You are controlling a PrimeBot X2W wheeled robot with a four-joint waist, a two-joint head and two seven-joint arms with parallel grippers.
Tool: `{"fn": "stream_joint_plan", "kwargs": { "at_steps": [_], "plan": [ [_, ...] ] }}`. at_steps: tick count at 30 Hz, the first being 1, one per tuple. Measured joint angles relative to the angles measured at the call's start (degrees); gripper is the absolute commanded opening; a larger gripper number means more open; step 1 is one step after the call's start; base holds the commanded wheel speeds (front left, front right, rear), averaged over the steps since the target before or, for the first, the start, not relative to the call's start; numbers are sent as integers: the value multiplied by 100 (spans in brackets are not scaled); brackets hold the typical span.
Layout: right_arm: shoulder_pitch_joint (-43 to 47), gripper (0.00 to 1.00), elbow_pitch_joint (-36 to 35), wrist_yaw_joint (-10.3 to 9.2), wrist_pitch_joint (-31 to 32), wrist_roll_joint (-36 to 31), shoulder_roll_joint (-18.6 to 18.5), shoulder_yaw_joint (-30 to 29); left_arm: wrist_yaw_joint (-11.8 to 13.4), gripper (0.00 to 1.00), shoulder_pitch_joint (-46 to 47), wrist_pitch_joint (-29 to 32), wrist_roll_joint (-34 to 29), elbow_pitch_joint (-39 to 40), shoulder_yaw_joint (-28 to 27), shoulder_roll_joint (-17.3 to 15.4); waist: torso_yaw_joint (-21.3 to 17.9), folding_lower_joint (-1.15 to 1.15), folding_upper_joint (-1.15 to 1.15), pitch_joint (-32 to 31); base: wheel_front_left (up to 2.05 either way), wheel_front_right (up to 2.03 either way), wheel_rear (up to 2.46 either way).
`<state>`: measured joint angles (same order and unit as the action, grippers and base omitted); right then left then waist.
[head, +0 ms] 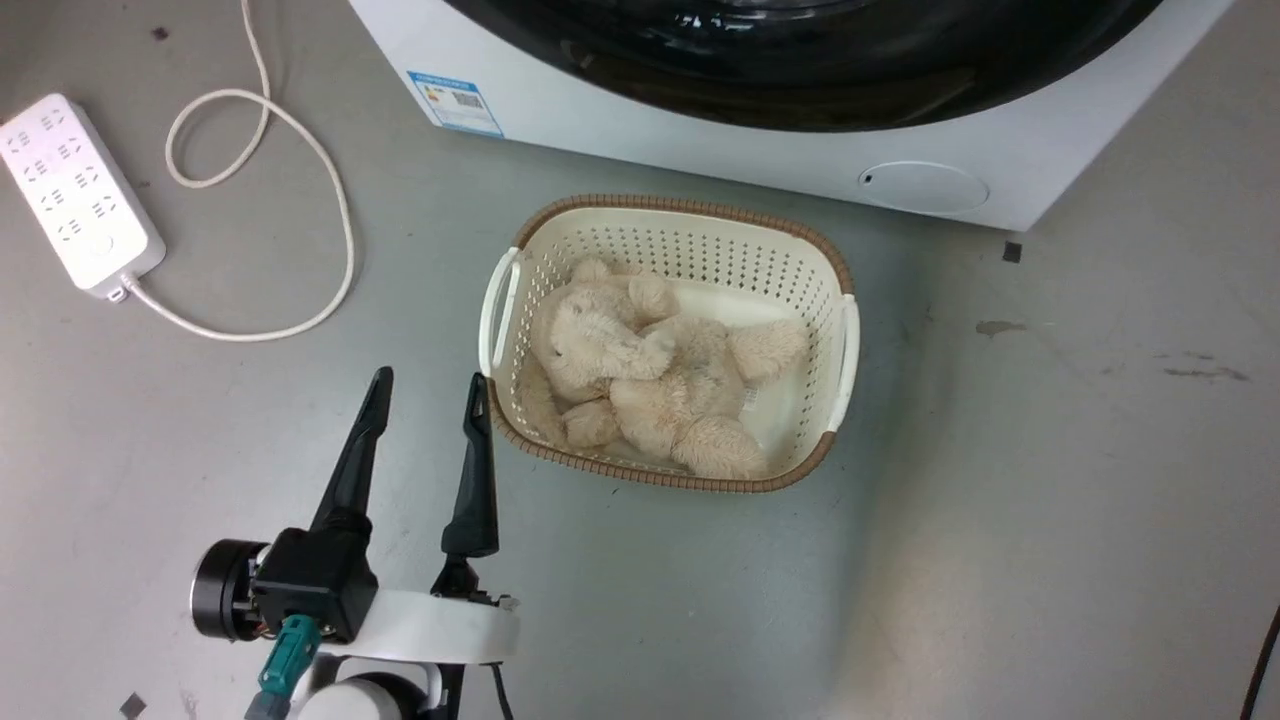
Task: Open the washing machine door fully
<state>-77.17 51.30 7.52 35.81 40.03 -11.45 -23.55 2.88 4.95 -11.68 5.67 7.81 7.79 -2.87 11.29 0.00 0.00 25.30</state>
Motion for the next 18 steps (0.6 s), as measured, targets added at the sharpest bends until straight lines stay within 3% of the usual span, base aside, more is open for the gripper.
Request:
{"fn": "stream_joint_plan", "kwargs": {
  "at_steps": [9, 14, 18],
  "plan": [
    [-661, 0, 582, -1, 414, 144, -247, -156, 58, 100, 97, -107, 58, 64, 114, 1, 146, 0, 0, 217, 0, 0, 0],
    [-890, 0, 758, -22, 1230, 264, -399, -64, 116, 100, 111, -157, 105, 104, 191, -1, 180, 0, 0, 239, 0, 0, 0],
    [-657, 0, 922, -14, 1640, 471, -313, -85, 149, 100, 108, -211, 104, 101, 214, 7, 155, 0, 0, 76, 0, 0, 0]
  ]
}}
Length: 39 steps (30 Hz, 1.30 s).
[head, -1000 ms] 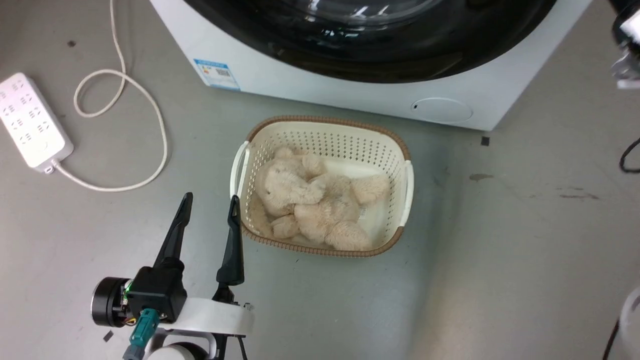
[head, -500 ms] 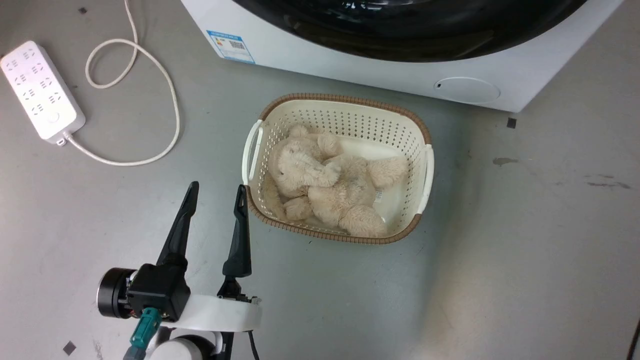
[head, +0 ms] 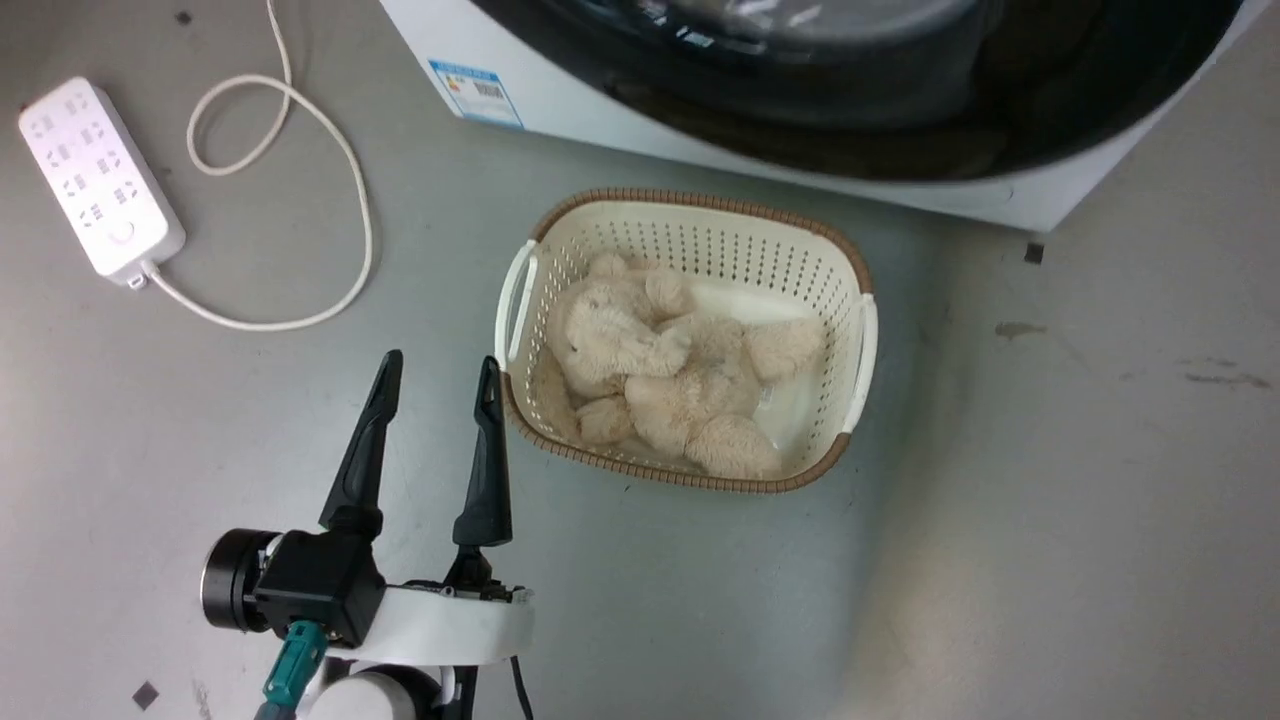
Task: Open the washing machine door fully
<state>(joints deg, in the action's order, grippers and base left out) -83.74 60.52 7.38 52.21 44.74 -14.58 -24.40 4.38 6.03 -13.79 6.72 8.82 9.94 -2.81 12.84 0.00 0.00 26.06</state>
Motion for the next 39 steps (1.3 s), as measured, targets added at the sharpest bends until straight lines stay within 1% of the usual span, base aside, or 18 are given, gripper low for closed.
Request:
{"fn": "stream_joint_plan", "kwargs": {
  "at_steps": [7, 10, 16, 18, 21, 22, 24, 27, 33, 36, 39],
  "plan": [
    [740, 0, -67, 4, 769, 388, 301, 16, 2, 100, -116, -87, 54, -54, 29, -2, -73, 0, 0, -425, 0, 0, 0],
    [1194, 0, -321, 5, 982, 475, 464, 48, 4, 100, -241, -89, 60, -133, 46, -2, -107, -1, 0, -667, 0, 0, 0],
    [2207, 0, -964, 5, 1507, 690, 913, 160, -4, 100, -508, -89, 54, -304, 44, -2, -167, -1, 0, -1186, 0, 0, 0],
    [2535, 0, -1193, 5, 1706, 786, 1057, 243, -48, 100, -603, -89, 53, -337, 27, -2, -182, -2, 0, -1344, 0, 0, 0],
    [2952, 0, -1499, 5, 1983, 954, 1148, 392, -101, 100, -725, -90, 51, -371, 15, -2, -197, -2, 0, -1544, 0, 0, 0],
    [3073, 0, -1577, 5, 2071, 1058, 1146, 490, -121, 100, -755, -89, 51, -387, 18, -2, -196, -2, 0, -1599, 0, 0, 0],
    [3306, 0, -1678, 5, 2190, 1490, 1117, 824, -180, 100, -795, -89, 51, -439, 31, -1, -171, -2, 0, -1695, 0, 0, 0],
    [3665, 0, -1866, 5, 2172, 2103, 1117, 1469, -261, 100, -861, -89, 54, -528, 43, -1, -106, -2, 0, -1799, 0, 0, 0],
    [4258, 0, -2193, 5, 1692, 3233, 1141, 2767, -353, 100, -924, -89, 107, -604, 59, -1, 0, -1, 0, -1912, 0, 0, 0],
    [4401, 0, -2319, 5, 1385, 3604, 1145, 3319, -363, 100, -950, -89, 136, -637, 82, -1, 41, 0, 1, -1936, 0, 0, 0],
    [4478, 0, -2408, 5, 1100, 3868, 1151, 3751, -404, 100, -952, -89, 163, -679, 87, -1, 52, -1, 1, -1948, 0, 0, 0]
  ]
}}
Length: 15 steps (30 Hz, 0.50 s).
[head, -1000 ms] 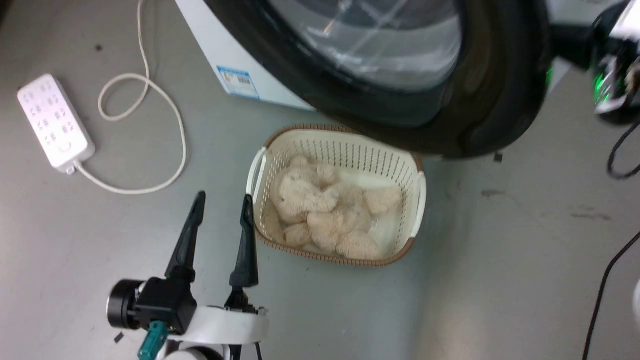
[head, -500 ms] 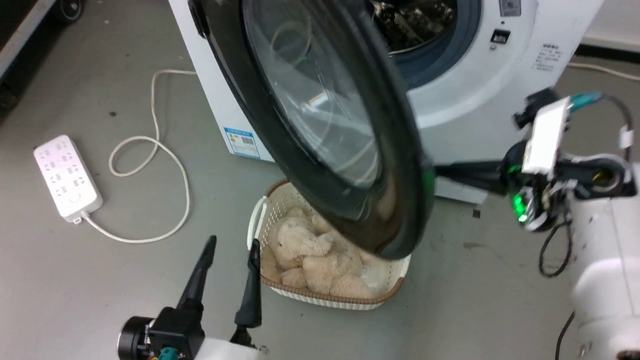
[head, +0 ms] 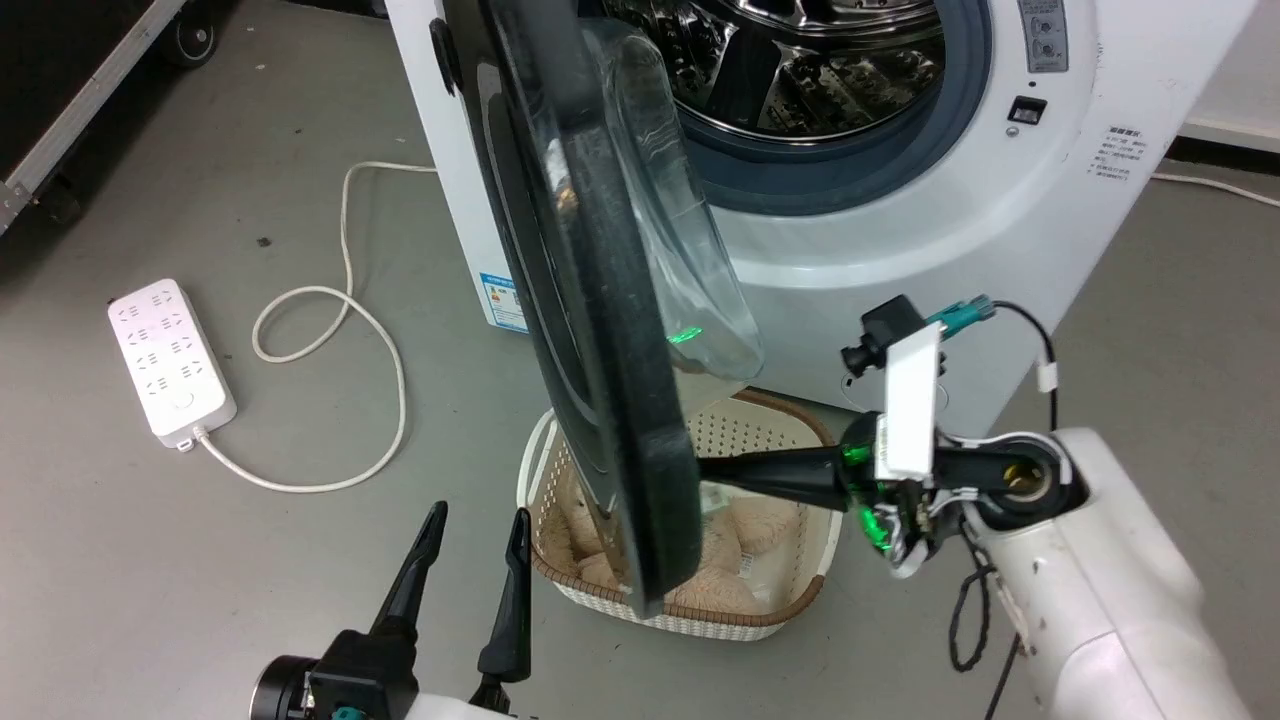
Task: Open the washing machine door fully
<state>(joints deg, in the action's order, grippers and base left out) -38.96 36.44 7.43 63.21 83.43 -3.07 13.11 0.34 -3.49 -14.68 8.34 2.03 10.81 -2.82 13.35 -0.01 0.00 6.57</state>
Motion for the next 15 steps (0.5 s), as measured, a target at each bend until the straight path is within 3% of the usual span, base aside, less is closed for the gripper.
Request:
{"fn": "stream_joint_plan", "kwargs": {
  "at_steps": [6, 7, 8, 11, 15],
  "plan": [
    [42, 0, -73, 0, -611, 156, 9, 334, -9, 100, 0, -1, 93, -55, 22, 0, -41, 1, 0, -32, 0, 0, 0],
    [71, 23, -99, 0, -786, 75, -2, 293, -10, 100, -1, 0, 108, -71, 27, 0, -52, 1, 0, -62, 0, 0, 0],
    [122, 100, -155, 0, -948, -26, -43, 265, -26, 100, -1, 0, 116, -97, 33, 1, -62, 1, 0, -100, 0, 0, 0],
    [424, 100, -588, 0, -1527, -509, -322, 209, -70, 100, -26, 0, 114, -199, -1, 0, -96, 0, 0, -267, 0, 0, 0],
    [920, 100, -1662, 0, -2771, -1562, -1049, 192, -122, 100, -52, -1, 192, -265, -147, 1, -201, 0, 0, -483, 0, 0, 0]
  ]
}}
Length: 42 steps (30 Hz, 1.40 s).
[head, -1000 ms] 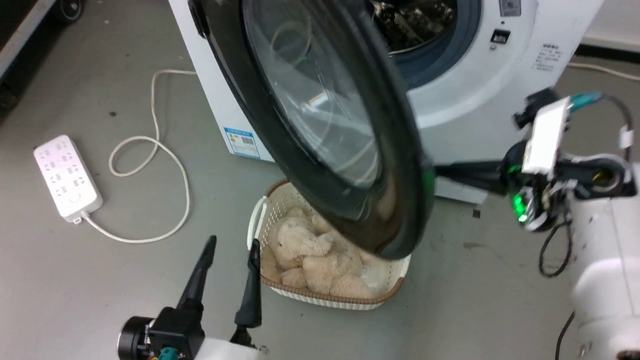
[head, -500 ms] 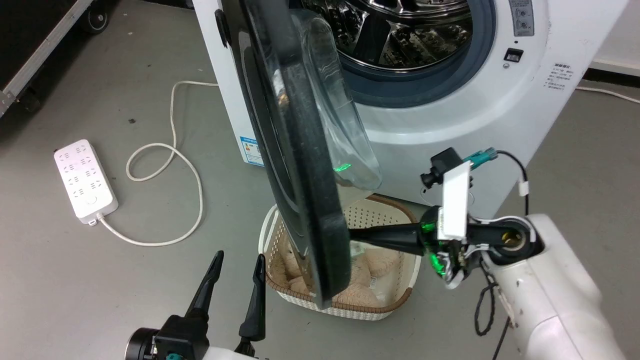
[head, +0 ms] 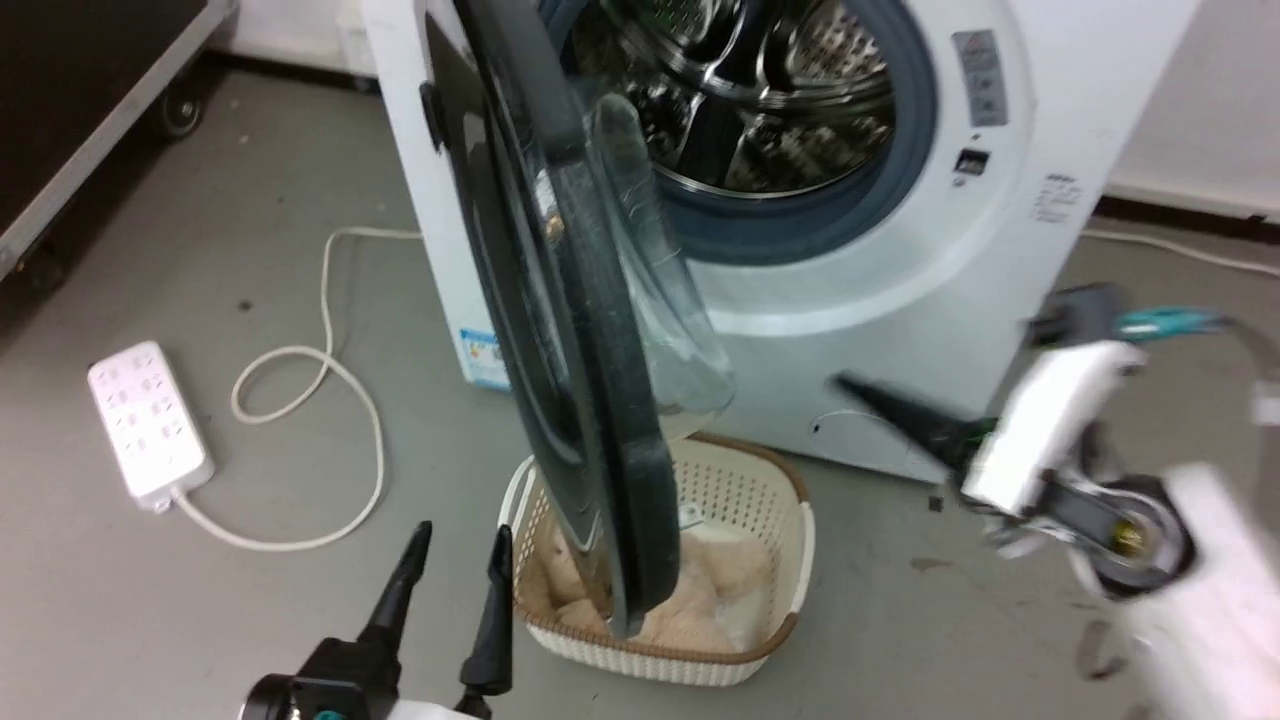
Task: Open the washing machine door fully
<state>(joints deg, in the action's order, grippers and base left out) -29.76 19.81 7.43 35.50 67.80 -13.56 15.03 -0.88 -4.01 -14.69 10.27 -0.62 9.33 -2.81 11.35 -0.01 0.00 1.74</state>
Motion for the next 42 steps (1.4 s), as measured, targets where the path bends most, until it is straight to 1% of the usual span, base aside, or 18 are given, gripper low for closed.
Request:
{"fn": "stream_joint_plan", "kwargs": {
  "at_steps": [3, 7, 9, 11, 13, 15, 19, 21, 23, 24, 26, 29, 35, 36, 37, 42],
  "plan": [
    [374, 100, -680, 0, -1162, -820, -543, -7, -57, 100, -3, 0, 3, -32, -135, -3, -124, 0, 0, -137, 0, 0, 0],
    [923, 100, -1206, 1, -2552, -1889, -1083, 40, -135, 100, -25, 0, 2, -90, -293, -45, -349, 0, 0, -265, 0, 0, 0],
    [1224, 100, -1294, 0, -3187, -2381, -1187, -93, -144, 100, -66, 0, 2, -91, -354, -56, -457, 0, 0, -332, 0, 0, 0],
    [1545, 100, -1338, 1, -3691, -3004, -1192, -274, -169, 100, -116, 0, 24, -87, -450, -57, -565, 0, 0, -394, 0, 0, 0],
    [1880, 100, -1363, 1, -4050, -3479, -1015, -560, -189, 100, -174, 0, 105, -80, -539, -64, -671, 0, 0, -437, 0, 0, 0],
    [2251, 100, -1436, 1, -4307, -4085, -746, -854, -234, 100, -196, 1, 114, -83, -589, -67, -753, 0, 0, -479, 0, 0, 0],
    [2945, 100, -1727, 1, -4725, -5241, 1, -1493, -276, 100, -242, 0, 114, -67, -648, -75, -867, 0, 0, -532, 0, 0, 0],
    [3253, 100, -1867, 2, -4788, -5723, 345, -1571, -286, 100, -302, 0, 111, -59, -655, -79, -901, 0, 0, -542, 0, 0, 0],
    [3523, 100, -1970, 1, -4819, -6034, 684, -1584, -291, 100, -346, 0, 110, -58, -676, -88, -930, 0, 0, -546, 0, 0, 0],
    [3624, 100, -1996, 2, -4821, -6145, 792, -1596, -292, 100, -367, 0, 110, -54, -687, -97, -938, 0, 0, -542, 0, 0, 0],
    [3753, 100, -2012, 11, -4821, -6312, 911, -1623, -305, 100, -406, 0, 99, -54, -692, -107, -939, 1, 0, -539, 0, 0, 0],
    [3840, 100, -2014, 11, -4820, -6550, 985, -1730, -333, 100, -426, 0, 90, -53, -678, -113, -908, 1, 0, -546, 0, 0, 0],
    [3882, 100, -2008, 11, -4819, -6620, 1025, -1797, -336, 100, -426, 0, 41, -53, -681, -124, -887, 1, 0, -533, 0, 0, 0],
    [3882, 100, -2004, 11, -4819, -6616, 1029, -1798, -344, 41, -426, 0, 42, -55, -680, -125, -888, 0, 0, -531, 0, 0, 0],
    [3882, 100, -1997, 11, -4819, -6594, 1031, -1801, -365, 0, -426, 0, 38, -55, -676, -127, -888, 1, 0, -528, 0, 0, 0],
    [3880, 100, -1990, 11, -4814, -6509, 1034, -1800, -385, 0, -410, 0, 68, 155, -793, -126, -887, 0, 0, -506, 0, 0, 0]
  ]
}}
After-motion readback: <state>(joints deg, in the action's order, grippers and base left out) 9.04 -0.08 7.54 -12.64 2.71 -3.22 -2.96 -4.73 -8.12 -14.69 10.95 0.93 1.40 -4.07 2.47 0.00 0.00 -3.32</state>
